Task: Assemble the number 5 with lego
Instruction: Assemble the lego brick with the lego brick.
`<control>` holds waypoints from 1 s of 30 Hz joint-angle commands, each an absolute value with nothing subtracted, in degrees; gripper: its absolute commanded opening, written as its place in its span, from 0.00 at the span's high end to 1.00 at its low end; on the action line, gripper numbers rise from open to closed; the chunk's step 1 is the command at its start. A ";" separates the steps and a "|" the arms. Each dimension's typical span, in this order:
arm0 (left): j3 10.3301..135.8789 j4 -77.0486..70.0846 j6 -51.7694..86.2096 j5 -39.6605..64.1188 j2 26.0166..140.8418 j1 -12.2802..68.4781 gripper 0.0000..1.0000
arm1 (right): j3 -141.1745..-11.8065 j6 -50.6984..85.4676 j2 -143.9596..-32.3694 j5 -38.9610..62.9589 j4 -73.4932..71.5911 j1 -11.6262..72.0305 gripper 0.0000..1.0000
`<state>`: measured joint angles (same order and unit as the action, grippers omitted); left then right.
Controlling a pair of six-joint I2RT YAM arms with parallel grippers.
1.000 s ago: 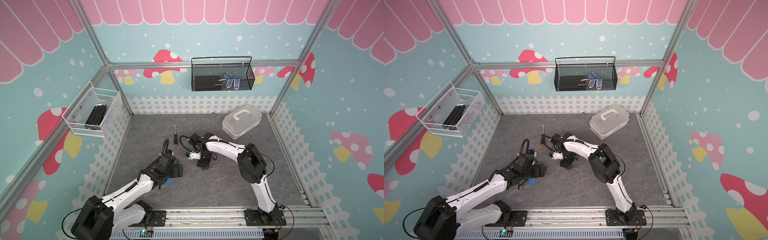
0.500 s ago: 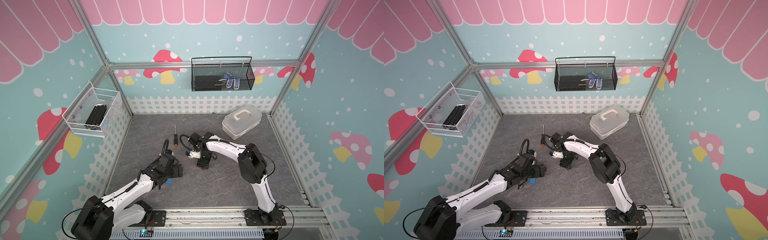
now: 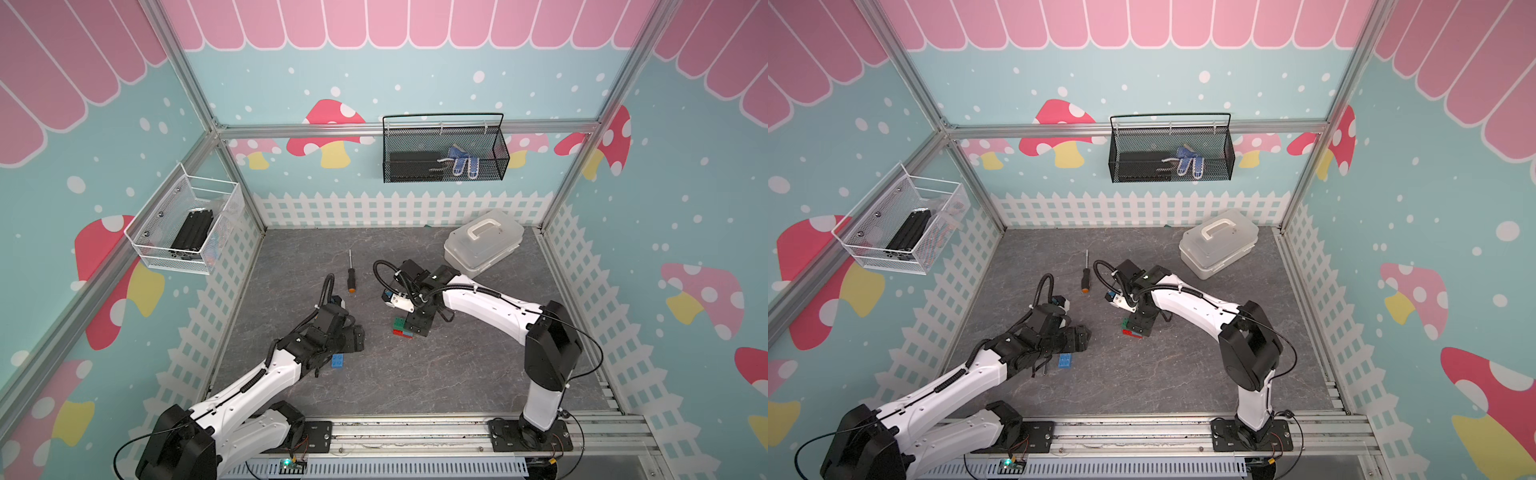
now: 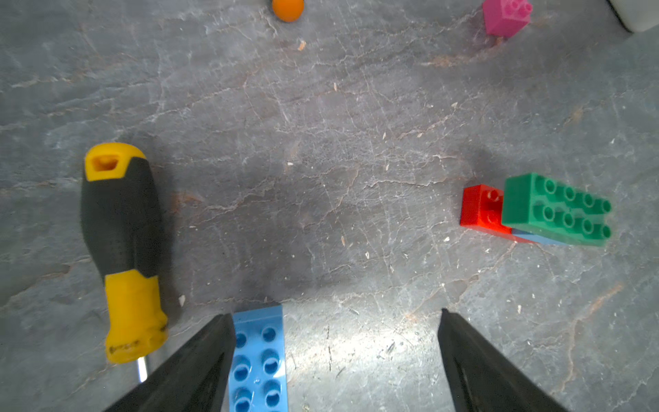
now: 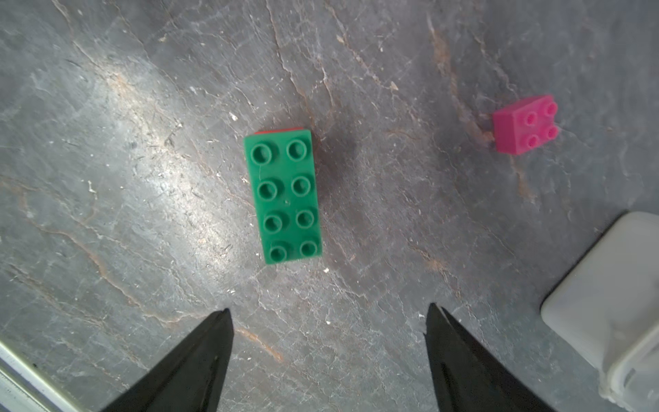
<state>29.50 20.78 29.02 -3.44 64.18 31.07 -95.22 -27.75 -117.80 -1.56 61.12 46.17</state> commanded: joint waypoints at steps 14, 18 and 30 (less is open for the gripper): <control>29.08 20.74 29.80 -4.02 63.30 30.60 0.09 | -92.67 -27.41 -123.75 4.35 60.76 46.59 1.00; 28.91 21.03 29.81 -4.25 62.50 30.61 0.09 | -92.55 -28.89 -124.28 6.52 60.89 45.99 1.00; 28.95 21.29 29.61 -4.53 62.93 30.59 0.09 | -92.50 -27.10 -127.09 2.75 60.73 46.14 1.00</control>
<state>29.50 20.97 29.19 -3.46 63.07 30.87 -96.18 -27.24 -119.13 1.52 61.98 44.97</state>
